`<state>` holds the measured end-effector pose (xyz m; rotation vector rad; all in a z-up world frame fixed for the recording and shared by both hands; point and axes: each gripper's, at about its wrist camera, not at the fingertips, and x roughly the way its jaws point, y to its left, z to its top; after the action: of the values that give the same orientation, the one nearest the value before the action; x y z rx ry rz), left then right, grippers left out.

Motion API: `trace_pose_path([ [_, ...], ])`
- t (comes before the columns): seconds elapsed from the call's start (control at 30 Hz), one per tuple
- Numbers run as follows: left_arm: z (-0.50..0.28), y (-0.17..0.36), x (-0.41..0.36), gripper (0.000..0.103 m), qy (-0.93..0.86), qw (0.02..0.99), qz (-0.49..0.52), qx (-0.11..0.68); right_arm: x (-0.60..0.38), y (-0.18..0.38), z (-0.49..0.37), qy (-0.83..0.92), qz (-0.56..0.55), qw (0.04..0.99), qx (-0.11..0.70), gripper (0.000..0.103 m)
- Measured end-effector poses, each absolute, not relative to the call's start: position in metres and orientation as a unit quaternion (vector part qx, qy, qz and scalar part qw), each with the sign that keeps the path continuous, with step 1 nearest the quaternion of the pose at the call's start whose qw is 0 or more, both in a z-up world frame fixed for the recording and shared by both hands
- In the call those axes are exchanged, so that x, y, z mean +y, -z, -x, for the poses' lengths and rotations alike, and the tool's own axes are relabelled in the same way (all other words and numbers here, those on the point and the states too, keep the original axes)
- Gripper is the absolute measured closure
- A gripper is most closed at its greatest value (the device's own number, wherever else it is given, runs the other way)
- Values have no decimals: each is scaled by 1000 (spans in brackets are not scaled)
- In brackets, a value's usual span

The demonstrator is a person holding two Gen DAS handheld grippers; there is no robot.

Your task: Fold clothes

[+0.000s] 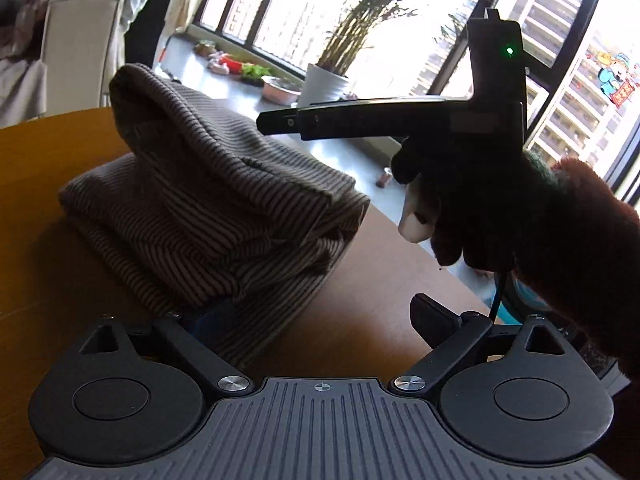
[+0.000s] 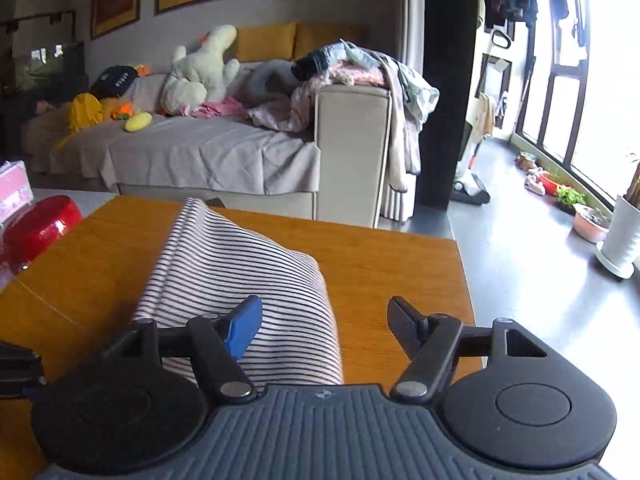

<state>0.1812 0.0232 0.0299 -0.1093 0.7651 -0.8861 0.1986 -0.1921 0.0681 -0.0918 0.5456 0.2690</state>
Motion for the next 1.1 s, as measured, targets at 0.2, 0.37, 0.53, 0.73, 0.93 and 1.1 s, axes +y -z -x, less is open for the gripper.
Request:
trace_pose_path([
  [0.2,-192,-52,77,5,295,892,85,331,-161,-68,-141,-185,72,955,222,24],
  [0.37,-210,-38,89,39,207,901,131,357,-109,-35,-134,-192,124,949,217,20],
  [0.53,-211,-35,84,41,218,893,125,374,-101,-12,-138,-155,187,947,211,27],
  [0.73,-213,-10,73,51,309,843,176,404,-135,-35,-140,-140,172,952,210,77],
  [0.93,-221,6,60,51,333,829,174,414,-155,-90,-137,-234,39,948,212,81],
  [1.1,-223,9,63,51,336,828,177,412,-136,-82,-147,-296,-3,920,259,81],
])
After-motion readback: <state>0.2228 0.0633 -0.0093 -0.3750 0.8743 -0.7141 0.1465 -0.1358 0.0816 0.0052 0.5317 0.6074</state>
